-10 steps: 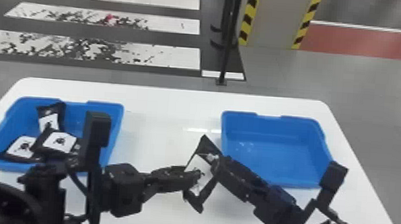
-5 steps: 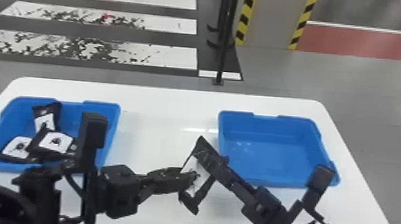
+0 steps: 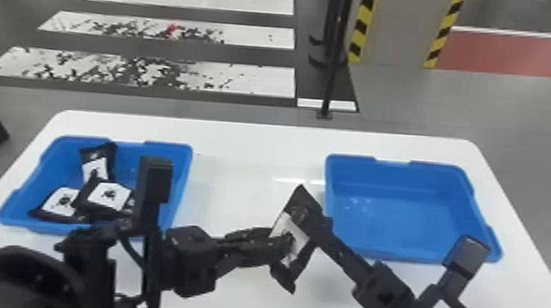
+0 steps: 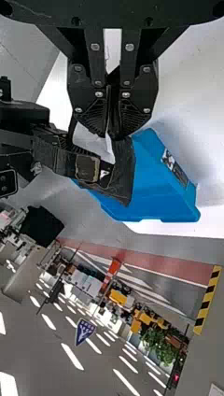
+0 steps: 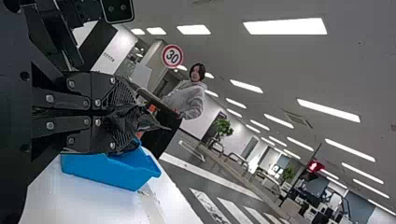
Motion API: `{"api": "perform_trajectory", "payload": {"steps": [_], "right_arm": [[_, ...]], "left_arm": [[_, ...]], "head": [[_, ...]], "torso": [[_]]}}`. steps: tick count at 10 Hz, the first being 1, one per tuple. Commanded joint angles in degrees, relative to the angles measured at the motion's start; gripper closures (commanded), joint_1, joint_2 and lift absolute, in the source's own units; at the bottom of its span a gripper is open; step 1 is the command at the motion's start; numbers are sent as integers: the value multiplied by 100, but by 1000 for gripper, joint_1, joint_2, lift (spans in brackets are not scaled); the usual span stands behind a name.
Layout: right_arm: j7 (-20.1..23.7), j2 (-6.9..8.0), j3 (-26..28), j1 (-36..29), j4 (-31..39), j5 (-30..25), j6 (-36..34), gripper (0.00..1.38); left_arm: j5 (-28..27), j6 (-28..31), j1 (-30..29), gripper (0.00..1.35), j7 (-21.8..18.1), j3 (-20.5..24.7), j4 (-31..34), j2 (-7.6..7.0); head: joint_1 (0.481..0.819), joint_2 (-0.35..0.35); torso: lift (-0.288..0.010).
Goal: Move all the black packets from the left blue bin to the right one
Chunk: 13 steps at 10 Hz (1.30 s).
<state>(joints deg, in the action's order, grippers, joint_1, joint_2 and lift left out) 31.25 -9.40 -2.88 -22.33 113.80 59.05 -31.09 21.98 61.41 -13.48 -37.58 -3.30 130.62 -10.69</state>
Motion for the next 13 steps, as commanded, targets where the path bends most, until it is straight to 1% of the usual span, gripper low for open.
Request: {"api": "perform_trajectory", "payload": {"steps": [1,2,3,4,5,6,8,10,11,12,13], "right_arm": [[-5,-27,94,166,-250,14,72,1277],[-23,-62,242,307,-405,-43,128,1277],[-67,-88,551,447,-475,-226,156,1277],[-84,-115,928,560,-545,-478,142,1276],[-102,-141,1270,672,-616,-695,156,1277],[-154,-185,1625,855,-799,-1026,142,1277],[-198,-291,2059,1333,-1375,-1654,142,1276],[-260,-405,2185,1924,-2219,-2226,142,1277],[-304,-449,2185,2149,-2528,-2626,100,1276],[-383,-466,2185,2261,-2627,-3014,15,1276],[-497,-466,2207,2318,-2655,-3243,-27,1219]], "left_arm": [[327,4,-199,489,75,159,-47,40],[270,18,-325,117,75,330,-47,75],[270,-38,-424,96,75,467,-33,93],[270,-81,-536,157,75,627,23,128],[316,-109,-593,165,75,741,37,163],[419,-137,-705,165,102,867,51,181],[430,-165,-832,167,110,1050,164,207],[430,-179,-972,167,146,1187,262,260],[430,-193,-1000,167,154,1221,276,269],[441,-221,-1000,167,163,1221,276,269],[476,-235,-1014,167,163,1221,290,269]], "head": [[695,-11],[695,-22],[695,-32],[695,-41],[695,-65],[695,-97],[695,-178],[695,-245],[695,-262],[695,-270],[695,-284]], "torso": [[-140],[-140],[-140],[-140],[-140],[-140],[-140],[-140],[-140],[-140],[-140]]}}
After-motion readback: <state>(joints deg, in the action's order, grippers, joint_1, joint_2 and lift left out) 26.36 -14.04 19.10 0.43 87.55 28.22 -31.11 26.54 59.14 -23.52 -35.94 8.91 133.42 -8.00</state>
